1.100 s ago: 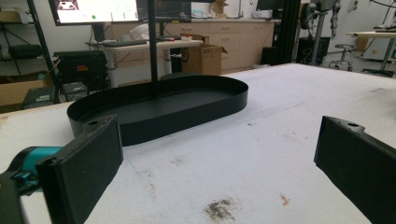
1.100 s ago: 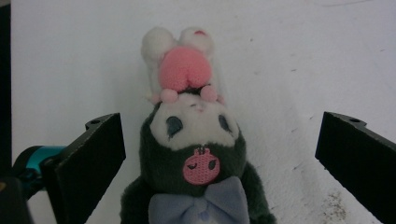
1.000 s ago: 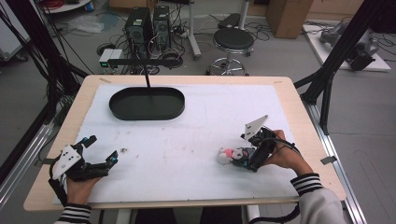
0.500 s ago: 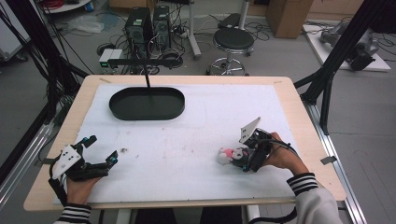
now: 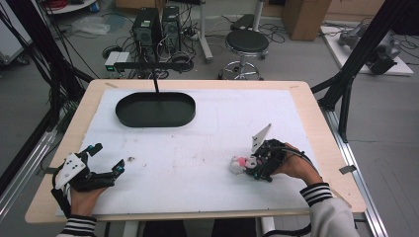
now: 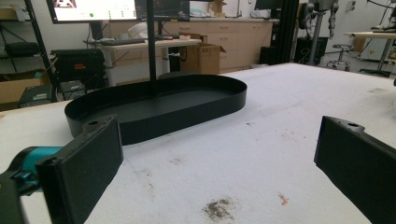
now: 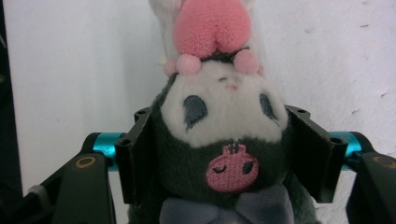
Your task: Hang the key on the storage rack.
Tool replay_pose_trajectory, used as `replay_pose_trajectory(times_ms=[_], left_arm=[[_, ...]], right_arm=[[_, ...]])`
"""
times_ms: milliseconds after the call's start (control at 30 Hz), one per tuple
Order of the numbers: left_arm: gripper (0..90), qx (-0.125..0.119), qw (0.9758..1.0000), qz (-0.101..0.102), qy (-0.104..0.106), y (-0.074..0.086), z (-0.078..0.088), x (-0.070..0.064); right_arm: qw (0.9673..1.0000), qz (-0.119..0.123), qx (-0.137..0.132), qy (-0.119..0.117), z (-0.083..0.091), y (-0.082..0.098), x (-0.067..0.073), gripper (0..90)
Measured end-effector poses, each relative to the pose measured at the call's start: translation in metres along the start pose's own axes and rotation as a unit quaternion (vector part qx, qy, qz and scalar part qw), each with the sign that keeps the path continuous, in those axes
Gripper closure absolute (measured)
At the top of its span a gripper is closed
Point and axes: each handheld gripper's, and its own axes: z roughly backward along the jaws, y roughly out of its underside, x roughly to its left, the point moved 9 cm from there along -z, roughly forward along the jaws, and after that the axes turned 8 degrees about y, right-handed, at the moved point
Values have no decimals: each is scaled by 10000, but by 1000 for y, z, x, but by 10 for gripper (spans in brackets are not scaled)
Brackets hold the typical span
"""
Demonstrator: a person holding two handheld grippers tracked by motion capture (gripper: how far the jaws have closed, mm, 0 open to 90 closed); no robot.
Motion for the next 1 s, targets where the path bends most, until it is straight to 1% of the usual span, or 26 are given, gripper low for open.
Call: replay_pose_trajectory(times_ms=[67, 167, 300, 433, 500, 567, 600, 633, 700, 767, 800, 833, 867, 900, 933, 967, 1000], left_arm=[[17, -2, 10000, 4, -1, 0, 0, 0], [17, 5, 10000, 5, -2, 0, 0, 0], [17, 9, 10000, 4, -10, 0, 0, 0], [17, 9, 10000, 8, -11, 0, 0, 0], [17, 62, 10000, -25, -5, 0, -1, 0], [17, 65, 10000, -4, -7, 1, -1, 0], [17, 120, 9999, -30, 24, 1, -2, 0], [17, 181, 9998, -34, 93, 2, -4, -1], [17, 287, 9993, -52, 223, 2, -7, -3], [17, 307, 9989, -27, 347, 1, -9, -5], [17, 361, 9985, -57, 419, 1, -10, -6], [17, 397, 9981, -42, 471, 0, -10, -6], [17, 435, 9975, -4, 553, -2, -12, -7], [17, 473, 9964, 51, 699, -4, -14, -8], [17, 485, 9955, 71, 805, -6, -15, -10], [17, 509, 9941, 91, 952, -9, -17, -12], [18, 562, 9919, 109, 1131, -14, -19, -14]], right_arm=[[10000, -36, 25, -7, 1, 0, 0, 373], [10000, 37, 5, 2, 1, 0, 0, 401], [10000, 14, -11, -39, 2, 0, 1, 416], [10000, 7, -21, -11, 2, 0, 0, 428], [10000, -18, -43, -23, 3, -1, 1, 433], [10000, -17, -47, -28, 3, -1, 2, 433], [9999, -49, -102, -62, 5, -2, 5, 433], [9999, -49, -102, -62, 5, -2, 5, 433], [9997, -61, -247, -44, 9, -6, 7, 433], [9996, -59, -280, -23, 11, -6, 7, 433], [9991, -131, -406, -26, 13, -10, 7, 433], [9988, -133, -466, -33, 15, -11, 7, 433], [9988, -133, -466, -33, 15, -11, 7, 433], [9977, -192, -654, -41, 19, -16, 7, 432], [9971, -213, -726, -57, 20, -19, 7, 432], [9971, -213, -726, -57, 20, -19, 7, 432], [9956, -235, -905, -36, 23, -24, 5, 432]])
